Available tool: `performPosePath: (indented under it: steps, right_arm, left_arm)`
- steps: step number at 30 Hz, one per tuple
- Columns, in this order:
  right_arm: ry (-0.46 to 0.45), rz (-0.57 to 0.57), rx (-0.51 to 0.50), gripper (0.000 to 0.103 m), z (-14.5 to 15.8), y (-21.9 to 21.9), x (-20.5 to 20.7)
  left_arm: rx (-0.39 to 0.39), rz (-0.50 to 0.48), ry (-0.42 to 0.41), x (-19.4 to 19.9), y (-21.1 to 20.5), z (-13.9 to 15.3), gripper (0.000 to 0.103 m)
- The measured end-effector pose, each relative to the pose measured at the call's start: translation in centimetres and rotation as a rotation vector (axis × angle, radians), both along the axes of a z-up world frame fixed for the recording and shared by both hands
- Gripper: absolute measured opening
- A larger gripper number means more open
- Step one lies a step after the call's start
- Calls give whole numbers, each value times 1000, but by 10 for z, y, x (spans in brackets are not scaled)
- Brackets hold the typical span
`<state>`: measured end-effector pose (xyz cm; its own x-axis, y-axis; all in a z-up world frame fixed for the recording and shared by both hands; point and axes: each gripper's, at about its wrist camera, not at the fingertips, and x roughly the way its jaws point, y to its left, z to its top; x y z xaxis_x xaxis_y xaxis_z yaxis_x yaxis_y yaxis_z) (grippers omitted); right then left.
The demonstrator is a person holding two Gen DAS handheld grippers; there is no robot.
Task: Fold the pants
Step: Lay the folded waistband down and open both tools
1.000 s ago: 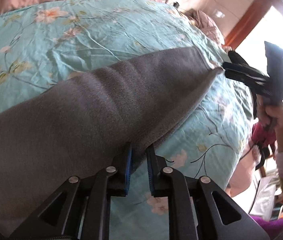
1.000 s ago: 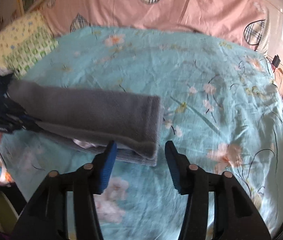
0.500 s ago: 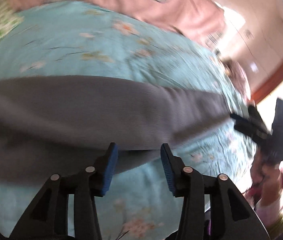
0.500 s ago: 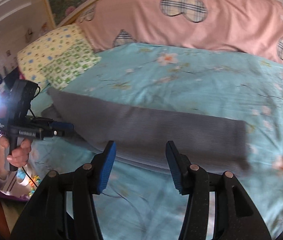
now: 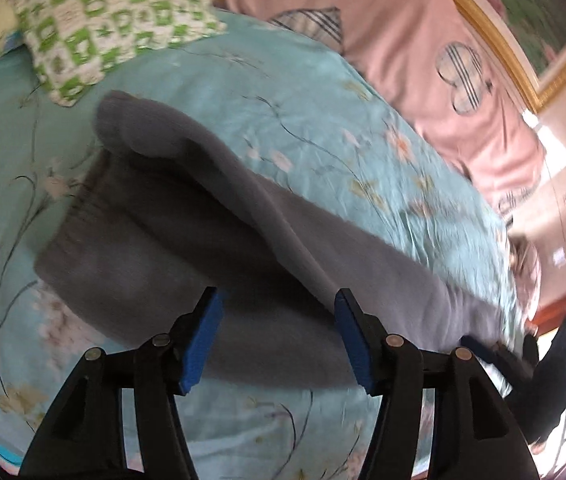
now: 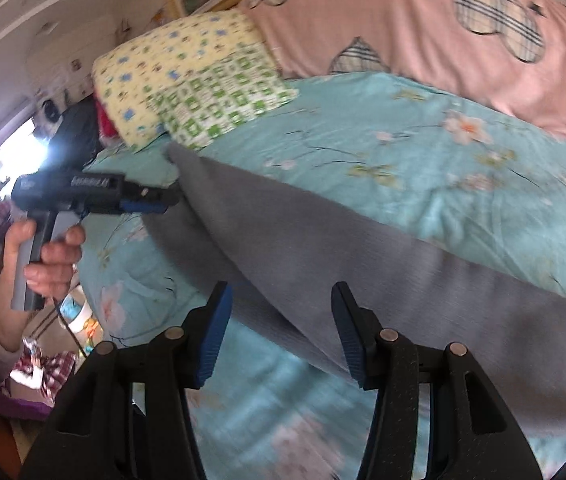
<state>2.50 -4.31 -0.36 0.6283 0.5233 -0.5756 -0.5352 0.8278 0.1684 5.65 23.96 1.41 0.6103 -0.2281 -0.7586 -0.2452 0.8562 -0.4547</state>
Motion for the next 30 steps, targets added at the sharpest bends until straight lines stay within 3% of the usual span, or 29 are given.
performPosePath:
  steps: [7,11,12,13,14,15,16,23,30]
  right_arm:
    - [-61,88,-192,54,-14,71,15]
    - [-96,73,-304,56,-25,98,26]
    - [-94,67,-316,56,-27,101,30]
    - [-88,64,-323,55,-29,102,34]
    - [-81,59,-322,40,-30,102,37]
    - [-78,48,-316,27,-30,100,40]
    - [-62,37,-304,7,-28,97,43]
    - [-65,70,-174,6,8,83,23]
    - [-25,109,-193,6,-2,82,12]
  left_arm:
    - [-78,152,-15,17,41,4,59]
    - [-50,222,-21,30,58,2,55]
    - [-34,234,-19,32,61,1,43]
    - [-28,233,-12,37,65,-2,19]
    - [-30,221,-8,39,67,-3,8]
    - [-24,212,-4,40,67,-4,7]
    - [-4,209,-13,37,67,-3,6]
    - [73,161,-95,-16,50,24,4]
    - [86,122,-38,-42,43,-11,4]
